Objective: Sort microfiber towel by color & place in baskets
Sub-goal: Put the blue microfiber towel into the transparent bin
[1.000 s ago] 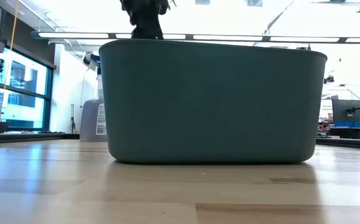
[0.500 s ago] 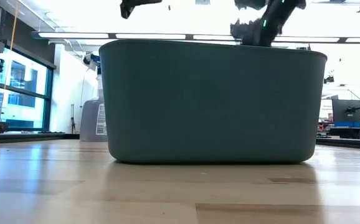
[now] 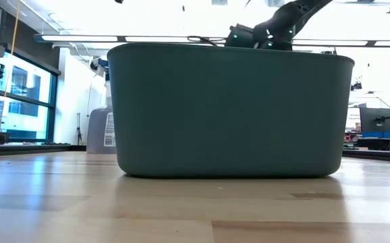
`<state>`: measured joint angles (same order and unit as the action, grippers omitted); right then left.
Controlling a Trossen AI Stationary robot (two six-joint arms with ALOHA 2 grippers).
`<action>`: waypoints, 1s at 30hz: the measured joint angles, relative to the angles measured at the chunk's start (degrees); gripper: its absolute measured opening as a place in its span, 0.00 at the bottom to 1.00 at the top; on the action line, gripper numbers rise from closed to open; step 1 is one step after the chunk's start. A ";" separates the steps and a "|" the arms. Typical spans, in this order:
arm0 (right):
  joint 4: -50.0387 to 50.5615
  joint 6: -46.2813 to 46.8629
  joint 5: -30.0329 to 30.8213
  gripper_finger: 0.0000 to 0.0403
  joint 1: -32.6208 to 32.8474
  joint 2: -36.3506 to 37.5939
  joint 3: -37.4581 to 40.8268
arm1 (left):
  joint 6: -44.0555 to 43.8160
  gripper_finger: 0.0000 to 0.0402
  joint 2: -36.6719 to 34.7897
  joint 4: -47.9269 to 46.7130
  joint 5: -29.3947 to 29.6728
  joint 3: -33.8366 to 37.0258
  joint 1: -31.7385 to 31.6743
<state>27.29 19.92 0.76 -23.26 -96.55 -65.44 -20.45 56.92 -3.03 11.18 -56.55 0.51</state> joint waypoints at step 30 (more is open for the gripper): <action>1.52 -1.85 -2.20 0.00 8.59 -22.60 -24.95 | -0.50 0.53 -0.37 -0.11 -0.07 0.04 1.60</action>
<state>28.81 18.06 -1.44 -14.67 -119.15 -90.40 -20.95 56.55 -3.14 11.11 -56.51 2.12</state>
